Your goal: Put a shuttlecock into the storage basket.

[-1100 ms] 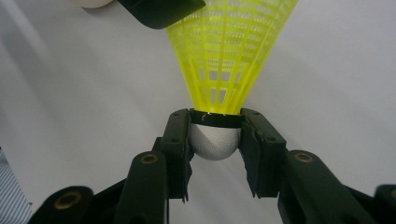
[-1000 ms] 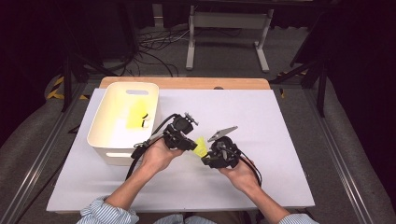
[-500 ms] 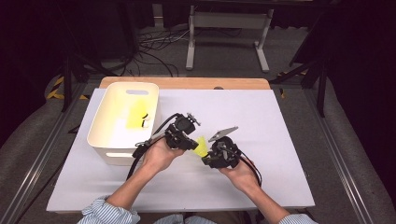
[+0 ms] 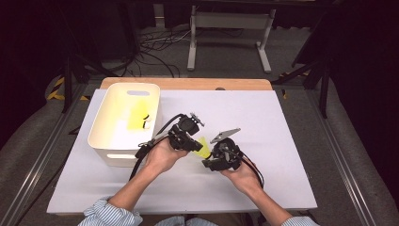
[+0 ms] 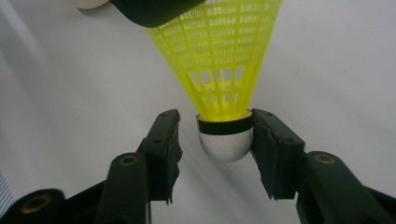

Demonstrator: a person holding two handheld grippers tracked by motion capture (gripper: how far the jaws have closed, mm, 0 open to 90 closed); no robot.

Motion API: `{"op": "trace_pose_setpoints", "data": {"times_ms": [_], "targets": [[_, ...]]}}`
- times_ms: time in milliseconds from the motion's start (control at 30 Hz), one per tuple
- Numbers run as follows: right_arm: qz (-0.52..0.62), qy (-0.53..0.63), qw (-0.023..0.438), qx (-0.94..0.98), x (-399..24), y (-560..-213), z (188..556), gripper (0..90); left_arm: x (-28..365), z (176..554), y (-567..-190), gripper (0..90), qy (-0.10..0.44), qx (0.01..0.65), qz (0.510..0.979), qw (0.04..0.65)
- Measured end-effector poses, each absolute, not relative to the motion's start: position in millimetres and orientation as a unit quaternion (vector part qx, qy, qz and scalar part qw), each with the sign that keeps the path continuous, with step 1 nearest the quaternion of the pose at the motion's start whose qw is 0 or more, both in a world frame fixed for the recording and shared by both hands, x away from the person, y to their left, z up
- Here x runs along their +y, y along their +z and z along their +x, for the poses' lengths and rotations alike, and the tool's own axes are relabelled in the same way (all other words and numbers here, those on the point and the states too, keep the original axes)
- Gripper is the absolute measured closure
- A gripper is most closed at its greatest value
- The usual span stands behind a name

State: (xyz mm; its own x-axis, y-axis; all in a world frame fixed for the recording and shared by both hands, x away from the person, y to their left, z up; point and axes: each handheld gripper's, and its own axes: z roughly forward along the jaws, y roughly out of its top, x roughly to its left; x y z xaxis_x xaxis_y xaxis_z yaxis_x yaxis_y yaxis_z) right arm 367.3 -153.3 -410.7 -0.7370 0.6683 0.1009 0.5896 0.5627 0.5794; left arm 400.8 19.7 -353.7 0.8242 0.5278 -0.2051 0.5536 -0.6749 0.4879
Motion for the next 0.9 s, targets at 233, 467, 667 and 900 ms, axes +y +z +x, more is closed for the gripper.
{"op": "trace_pose_setpoints", "data": {"times_ms": [233, 467, 667, 900], "targets": [[0.363, 0.307, 0.088, 0.875, -158.2, -411.8, 366.5, 40.4, 20.4, 400.3, -351.7, 89.4, -0.018, 0.298, 0.916, 0.267], [0.360, 0.320, 0.123, 0.868, -170.8, -411.3, 363.4, 33.2, 23.2, 401.3, -349.7, 89.5, -0.016, 0.299, 0.915, 0.269], [0.362, 0.330, 0.145, 0.860, -182.2, -410.8, 360.0, 30.0, 24.6, 401.8, -348.7, 89.4, -0.013, 0.303, 0.914, 0.269], [0.374, 0.340, 0.154, 0.849, -197.3, -411.2, 359.4, 27.3, 26.1, 402.2, -346.2, 89.4, -0.009, 0.307, 0.914, 0.267]]}}
